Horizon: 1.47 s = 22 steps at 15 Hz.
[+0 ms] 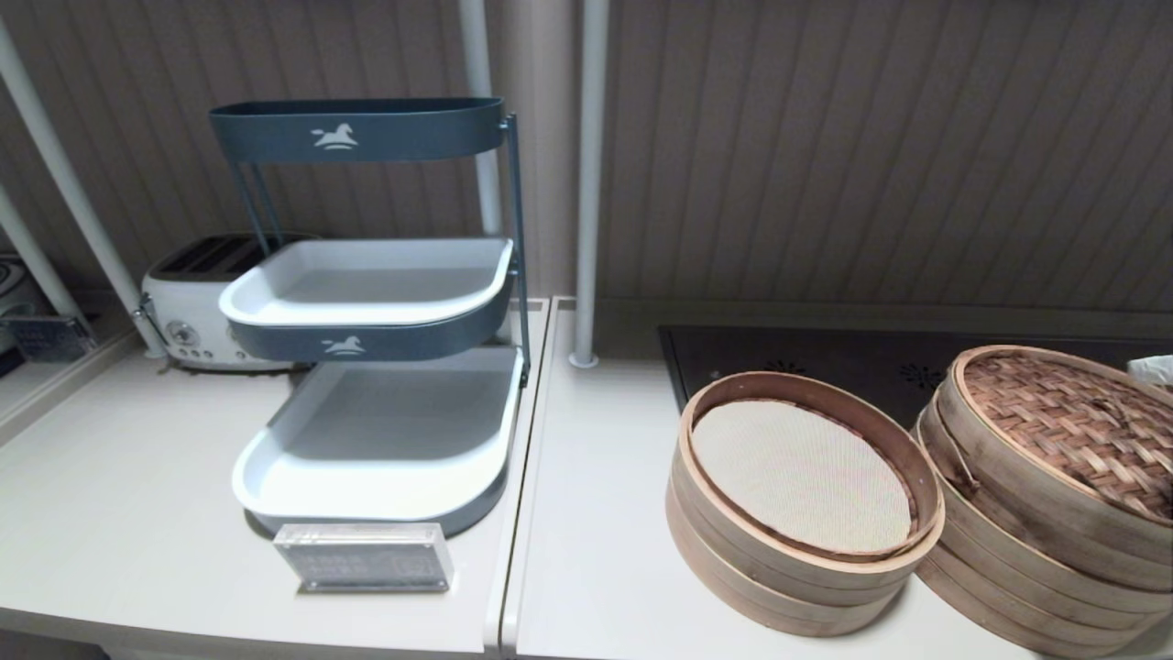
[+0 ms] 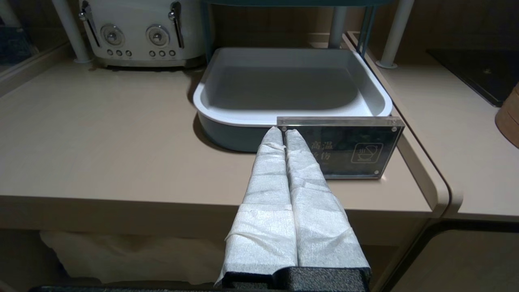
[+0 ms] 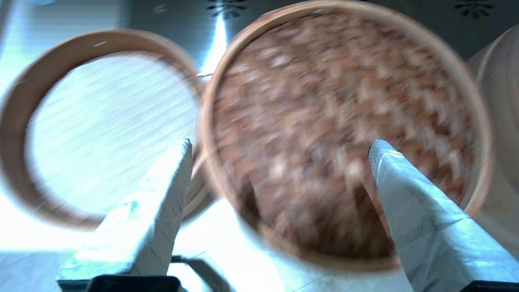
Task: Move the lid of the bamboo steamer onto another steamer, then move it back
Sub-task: Pick up the steamer
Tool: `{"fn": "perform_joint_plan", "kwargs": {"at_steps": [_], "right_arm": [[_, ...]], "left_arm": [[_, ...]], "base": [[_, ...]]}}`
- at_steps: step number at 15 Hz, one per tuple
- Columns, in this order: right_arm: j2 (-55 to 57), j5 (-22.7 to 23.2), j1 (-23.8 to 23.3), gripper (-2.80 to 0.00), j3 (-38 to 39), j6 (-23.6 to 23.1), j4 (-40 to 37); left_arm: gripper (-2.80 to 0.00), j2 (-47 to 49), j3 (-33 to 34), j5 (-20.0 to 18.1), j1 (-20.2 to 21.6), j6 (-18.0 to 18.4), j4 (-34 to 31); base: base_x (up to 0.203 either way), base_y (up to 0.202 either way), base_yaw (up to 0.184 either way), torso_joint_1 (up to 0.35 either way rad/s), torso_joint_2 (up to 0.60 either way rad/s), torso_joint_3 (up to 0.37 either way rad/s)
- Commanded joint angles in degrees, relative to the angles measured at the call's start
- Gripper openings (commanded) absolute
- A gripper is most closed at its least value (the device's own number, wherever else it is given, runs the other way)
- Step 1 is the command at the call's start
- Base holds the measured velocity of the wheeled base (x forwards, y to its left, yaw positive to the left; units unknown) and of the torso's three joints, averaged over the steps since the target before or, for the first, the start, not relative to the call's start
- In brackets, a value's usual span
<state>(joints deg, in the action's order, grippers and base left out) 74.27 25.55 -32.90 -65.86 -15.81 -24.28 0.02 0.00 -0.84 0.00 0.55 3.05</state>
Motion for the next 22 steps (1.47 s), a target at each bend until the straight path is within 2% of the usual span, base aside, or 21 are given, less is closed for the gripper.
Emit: {"fn": "perform_joint_plan", "kwargs": {"at_steps": [1, 3, 6, 9, 11, 12, 15, 18, 19, 22], "right_arm": [[-8.4, 1.7, 0.1, -2.80, 1.2, -0.1, -3.9], [-12.4, 9.5, 0.2, -2.80, 1.6, -0.1, -13.4], [-13.4, 18.4, 1.9, -2.80, 0.8, -0.1, -26.5], [-14.3, 19.7, 4.2, -2.80, 2.2, -0.4, -34.8], [-14.6, 18.5, 8.9, -2.80, 2.5, -0.6, -42.0], [-15.7, 16.4, 10.4, -2.80, 3.5, -1.1, -44.5], [-23.0, 8.8, 11.2, -2.80, 8.5, -4.6, -44.6], [-31.9, 2.5, 11.3, -2.80, 15.0, -5.5, -40.5], [-32.5, -0.4, 13.3, -2.80, 18.7, -5.7, -38.8], [-34.5, -4.6, 24.7, -2.80, 28.7, -5.8, -34.9]], "left_arm": [[-2.80, -0.2, 1.6, 0.0, 0.0, 0.1, 0.0], [-2.80, -0.1, 1.6, 0.1, 0.0, 0.0, 0.0], [-2.80, -0.2, 1.6, 0.1, 0.0, 0.0, 0.0], [-2.80, -0.2, 1.6, 0.1, 0.0, 0.0, 0.0], [-2.80, -0.1, 1.6, 0.0, 0.0, 0.1, 0.0], [-2.80, -0.1, 1.6, 0.0, 0.0, 0.0, 0.0], [-2.80, -0.2, 1.6, 0.1, 0.0, 0.0, 0.0], [-2.80, -0.1, 1.6, 0.0, 0.0, 0.0, 0.0], [-2.80, -0.2, 1.6, 0.1, 0.0, 0.0, 0.1], [-2.80, -0.1, 1.6, 0.1, 0.0, 0.0, 0.0]], "base": [[0.000, 0.000, 0.000, 0.000, 0.00, 0.000], [0.000, 0.000, 0.000, 0.000, 0.00, 0.000], [0.000, 0.000, 0.000, 0.000, 0.00, 0.000], [0.000, 0.000, 0.000, 0.000, 0.00, 0.000], [0.000, 0.000, 0.000, 0.000, 0.00, 0.000], [0.000, 0.000, 0.000, 0.000, 0.00, 0.000], [0.000, 0.000, 0.000, 0.000, 0.00, 0.000], [0.000, 0.000, 0.000, 0.000, 0.00, 0.000], [0.000, 0.000, 0.000, 0.000, 0.00, 0.000], [0.000, 0.000, 0.000, 0.000, 0.00, 0.000]]}}
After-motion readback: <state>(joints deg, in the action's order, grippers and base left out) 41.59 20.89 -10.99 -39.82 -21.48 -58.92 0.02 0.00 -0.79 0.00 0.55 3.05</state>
